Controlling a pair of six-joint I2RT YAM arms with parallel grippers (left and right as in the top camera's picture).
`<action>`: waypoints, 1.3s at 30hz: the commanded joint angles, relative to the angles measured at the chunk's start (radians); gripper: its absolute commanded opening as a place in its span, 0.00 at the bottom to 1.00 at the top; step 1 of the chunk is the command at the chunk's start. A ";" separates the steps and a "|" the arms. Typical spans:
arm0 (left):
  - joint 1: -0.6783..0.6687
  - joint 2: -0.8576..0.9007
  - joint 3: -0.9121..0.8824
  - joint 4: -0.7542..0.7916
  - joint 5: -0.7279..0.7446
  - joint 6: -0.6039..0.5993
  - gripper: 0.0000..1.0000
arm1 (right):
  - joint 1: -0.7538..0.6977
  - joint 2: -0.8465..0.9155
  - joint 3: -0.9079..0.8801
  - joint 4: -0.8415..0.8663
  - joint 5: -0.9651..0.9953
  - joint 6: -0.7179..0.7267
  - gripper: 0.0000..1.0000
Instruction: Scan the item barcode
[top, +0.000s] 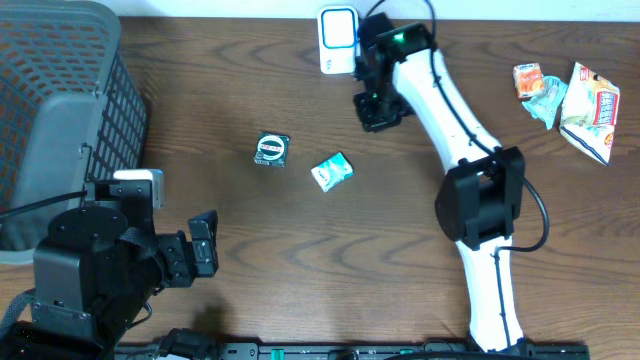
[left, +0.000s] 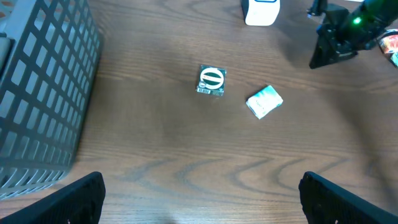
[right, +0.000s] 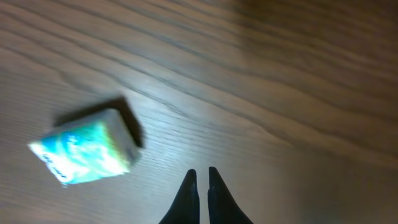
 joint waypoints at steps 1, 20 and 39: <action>0.003 -0.001 0.009 -0.001 -0.002 -0.013 0.97 | -0.018 0.016 0.000 -0.038 -0.008 0.020 0.01; 0.003 -0.001 0.009 -0.001 -0.002 -0.013 0.98 | 0.009 0.031 -0.060 -0.008 -0.169 0.080 0.01; 0.003 -0.001 0.009 -0.001 -0.002 -0.013 0.98 | 0.124 0.018 -0.243 -0.068 -0.274 0.019 0.01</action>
